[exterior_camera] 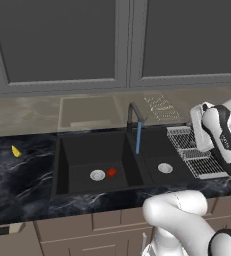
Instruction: Turn on the sink faucet. Then move the bell pepper from the counter to the sink. Turn off the sink. Move the vegetable from the sink to the pot next to the stove. Finally move the pot to the rear left burner.
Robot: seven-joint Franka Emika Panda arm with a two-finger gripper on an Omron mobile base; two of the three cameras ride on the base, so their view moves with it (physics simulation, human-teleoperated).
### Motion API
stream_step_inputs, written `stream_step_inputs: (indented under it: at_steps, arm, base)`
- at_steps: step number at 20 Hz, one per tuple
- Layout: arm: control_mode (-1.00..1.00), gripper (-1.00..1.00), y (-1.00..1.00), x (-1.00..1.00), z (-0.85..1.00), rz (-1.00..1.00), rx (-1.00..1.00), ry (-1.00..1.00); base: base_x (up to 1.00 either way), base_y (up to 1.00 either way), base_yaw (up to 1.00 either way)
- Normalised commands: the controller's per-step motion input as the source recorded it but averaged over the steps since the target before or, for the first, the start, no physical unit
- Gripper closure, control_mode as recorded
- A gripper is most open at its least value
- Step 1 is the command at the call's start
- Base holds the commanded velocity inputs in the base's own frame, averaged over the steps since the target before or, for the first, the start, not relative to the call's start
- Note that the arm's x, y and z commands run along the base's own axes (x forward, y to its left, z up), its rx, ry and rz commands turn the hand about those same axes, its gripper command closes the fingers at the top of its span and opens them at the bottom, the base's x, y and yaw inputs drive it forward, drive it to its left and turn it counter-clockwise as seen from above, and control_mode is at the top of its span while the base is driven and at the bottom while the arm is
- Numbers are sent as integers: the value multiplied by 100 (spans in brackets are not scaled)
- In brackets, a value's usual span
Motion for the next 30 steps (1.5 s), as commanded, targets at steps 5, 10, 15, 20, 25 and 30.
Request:
stream_step_inputs:
  at_steps: [5, 10, 15, 20, 25, 30]
  arm:
    - [-100, -100, -10, 45, -10, -18, 22, 15]
    - [-100, -100, -2, 64, -15, -9, 15, 10]
    - [-100, -100, 1, 64, -20, -2, 2, 6]
    - [-100, -100, -6, 45, -25, 0, 0, 3]
    - [-100, -100, -21, 29, -13, 1, 4, 0]
    - [-100, -100, -13, 35, -3, 0, 6, 0]
  base:
    - [0, 0, 0]
    - [0, 0, 0]
    - [0, 0, 0]
    - [0, 0, 0]
    - [0, 0, 0]
    - [0, 0, 0]
